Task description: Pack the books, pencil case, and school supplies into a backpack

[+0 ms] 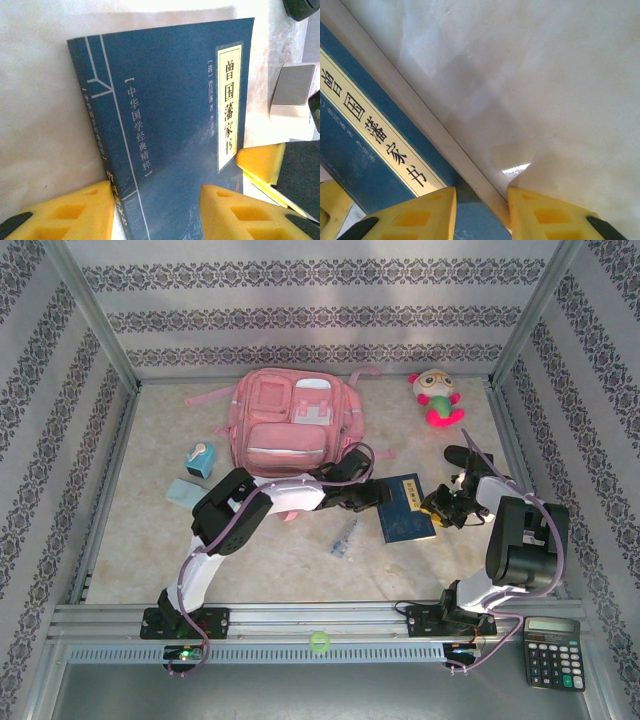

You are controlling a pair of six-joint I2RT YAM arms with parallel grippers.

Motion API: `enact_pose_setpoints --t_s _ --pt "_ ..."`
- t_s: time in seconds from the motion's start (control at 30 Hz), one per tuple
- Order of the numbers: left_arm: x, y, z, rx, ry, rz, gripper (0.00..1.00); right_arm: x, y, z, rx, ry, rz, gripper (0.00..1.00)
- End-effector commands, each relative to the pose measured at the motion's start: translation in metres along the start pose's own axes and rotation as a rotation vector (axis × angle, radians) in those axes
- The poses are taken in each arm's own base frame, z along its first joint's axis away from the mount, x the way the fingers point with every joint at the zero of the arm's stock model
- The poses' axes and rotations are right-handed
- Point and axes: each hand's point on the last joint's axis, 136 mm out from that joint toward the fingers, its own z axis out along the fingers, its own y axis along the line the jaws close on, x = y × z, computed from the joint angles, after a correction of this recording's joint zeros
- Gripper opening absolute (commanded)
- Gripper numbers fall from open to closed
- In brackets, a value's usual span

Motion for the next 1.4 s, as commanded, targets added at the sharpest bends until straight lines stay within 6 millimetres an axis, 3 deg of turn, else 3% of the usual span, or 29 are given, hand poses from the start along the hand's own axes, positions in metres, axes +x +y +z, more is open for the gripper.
enact_pose_setpoints --t_s 0.0,0.3,0.73,1.0,1.17,1.23,1.37 --pt "0.028 -0.100 -0.027 0.305 0.071 0.122 0.47 0.025 0.034 0.005 -0.187 0.108 0.008 0.31" --pt "0.027 -0.115 -0.040 0.359 0.038 0.137 0.47 0.033 0.034 0.003 -0.207 0.113 0.020 0.30" --pt "0.027 -0.082 -0.009 0.278 0.041 0.157 0.45 0.033 0.032 -0.001 -0.218 0.086 0.027 0.29" --pt "0.026 -0.034 0.016 0.076 0.054 0.227 0.45 0.028 0.029 -0.004 -0.193 0.047 0.014 0.30" --pt "0.030 -0.017 0.025 0.041 0.082 0.232 0.45 0.026 0.030 -0.004 -0.196 0.041 0.005 0.30" --pt "0.031 -0.018 0.024 0.045 0.081 0.235 0.39 0.026 0.030 -0.004 -0.194 0.040 0.006 0.29" --pt "0.023 -0.028 0.010 0.033 0.043 0.295 0.17 0.023 0.033 -0.014 -0.194 -0.005 -0.018 0.32"
